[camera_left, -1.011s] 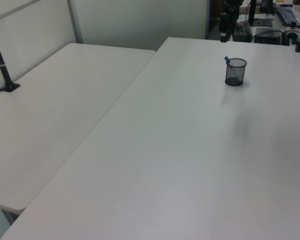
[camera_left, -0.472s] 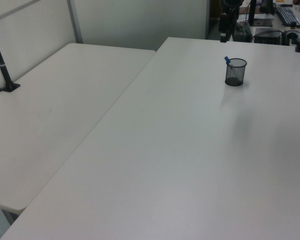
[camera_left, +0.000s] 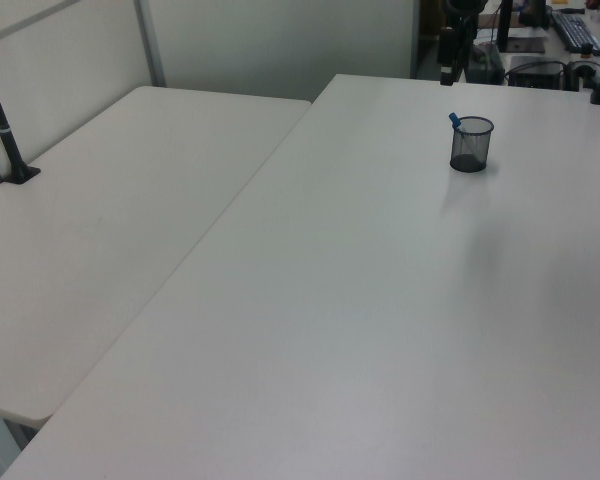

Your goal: Remove the marker

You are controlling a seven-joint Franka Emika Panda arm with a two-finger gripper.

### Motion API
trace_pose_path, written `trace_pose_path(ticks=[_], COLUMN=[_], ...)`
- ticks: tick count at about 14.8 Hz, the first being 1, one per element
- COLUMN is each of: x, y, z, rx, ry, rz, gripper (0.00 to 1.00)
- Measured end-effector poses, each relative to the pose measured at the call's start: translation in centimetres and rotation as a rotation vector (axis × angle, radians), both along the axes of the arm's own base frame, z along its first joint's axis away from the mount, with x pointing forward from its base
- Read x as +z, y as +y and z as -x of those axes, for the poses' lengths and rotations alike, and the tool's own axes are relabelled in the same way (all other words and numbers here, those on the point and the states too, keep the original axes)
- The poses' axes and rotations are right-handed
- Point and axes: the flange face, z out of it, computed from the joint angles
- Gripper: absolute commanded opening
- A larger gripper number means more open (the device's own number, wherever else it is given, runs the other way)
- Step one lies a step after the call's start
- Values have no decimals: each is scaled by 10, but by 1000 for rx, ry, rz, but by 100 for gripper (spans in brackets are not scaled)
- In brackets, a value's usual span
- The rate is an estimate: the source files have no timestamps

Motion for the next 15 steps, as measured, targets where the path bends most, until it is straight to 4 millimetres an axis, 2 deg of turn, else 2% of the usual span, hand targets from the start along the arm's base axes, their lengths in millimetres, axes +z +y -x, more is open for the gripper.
trace_pose_path(ticks=[4,9,11,15], x=[0,0,-2,-11], y=[0,-10,-27,-79], z=[0,1,2,7], rx=[6,132,191,232], ry=[0,8,22,70], rz=[0,36,77,141], gripper=[100,100,100,100])
